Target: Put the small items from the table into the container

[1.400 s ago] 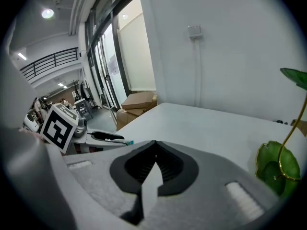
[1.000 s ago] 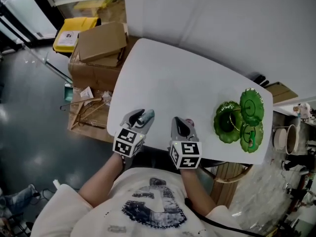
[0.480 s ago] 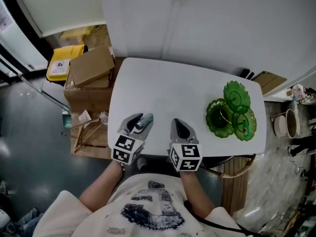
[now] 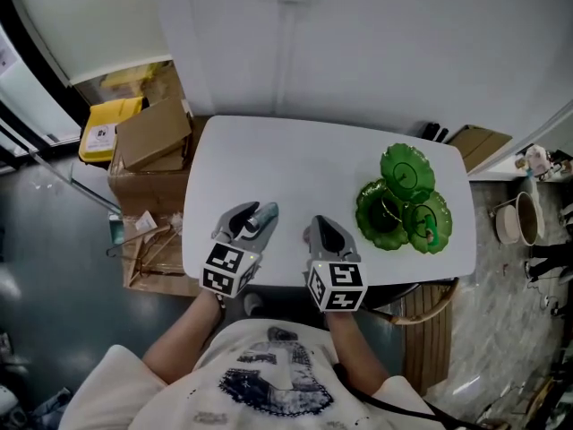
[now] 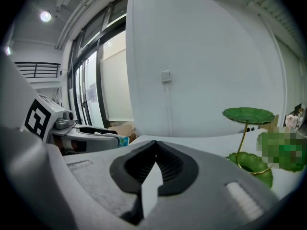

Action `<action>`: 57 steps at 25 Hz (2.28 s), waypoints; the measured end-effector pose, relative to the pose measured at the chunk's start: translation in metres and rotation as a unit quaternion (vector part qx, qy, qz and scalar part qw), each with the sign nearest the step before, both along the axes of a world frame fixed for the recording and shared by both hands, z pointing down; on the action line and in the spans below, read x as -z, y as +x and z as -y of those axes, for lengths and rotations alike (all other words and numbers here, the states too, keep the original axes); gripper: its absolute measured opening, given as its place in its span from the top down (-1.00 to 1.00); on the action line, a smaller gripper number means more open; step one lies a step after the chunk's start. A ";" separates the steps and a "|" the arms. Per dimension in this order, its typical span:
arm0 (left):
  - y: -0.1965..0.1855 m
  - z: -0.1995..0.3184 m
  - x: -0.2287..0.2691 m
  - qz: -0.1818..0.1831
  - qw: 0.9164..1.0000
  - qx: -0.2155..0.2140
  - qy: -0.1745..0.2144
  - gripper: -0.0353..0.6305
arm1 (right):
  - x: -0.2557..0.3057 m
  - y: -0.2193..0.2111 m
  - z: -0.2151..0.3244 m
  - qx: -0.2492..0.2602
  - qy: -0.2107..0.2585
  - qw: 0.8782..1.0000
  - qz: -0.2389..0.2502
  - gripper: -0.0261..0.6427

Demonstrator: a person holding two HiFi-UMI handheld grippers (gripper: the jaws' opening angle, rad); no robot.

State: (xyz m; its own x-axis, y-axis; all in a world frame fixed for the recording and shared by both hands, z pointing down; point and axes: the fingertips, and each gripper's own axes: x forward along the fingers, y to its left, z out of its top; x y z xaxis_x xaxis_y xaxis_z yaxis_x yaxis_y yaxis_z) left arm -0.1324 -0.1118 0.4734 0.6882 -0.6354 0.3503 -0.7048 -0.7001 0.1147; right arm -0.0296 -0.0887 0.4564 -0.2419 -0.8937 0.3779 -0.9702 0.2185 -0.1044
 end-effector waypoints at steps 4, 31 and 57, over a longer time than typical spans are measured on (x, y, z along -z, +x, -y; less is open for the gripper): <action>0.030 -0.001 0.007 -0.002 1.000 0.000 0.003 0.36 | 0.010 0.031 -0.001 -0.002 0.009 1.000 0.004 0.92; 0.248 0.007 0.064 -0.009 0.997 -0.045 0.065 0.36 | 0.047 0.253 -0.015 -0.058 0.059 0.997 0.014 0.92; 0.334 0.038 0.034 0.055 0.995 -0.060 0.049 0.36 | 0.036 0.337 -0.005 -0.075 0.054 0.995 0.027 0.92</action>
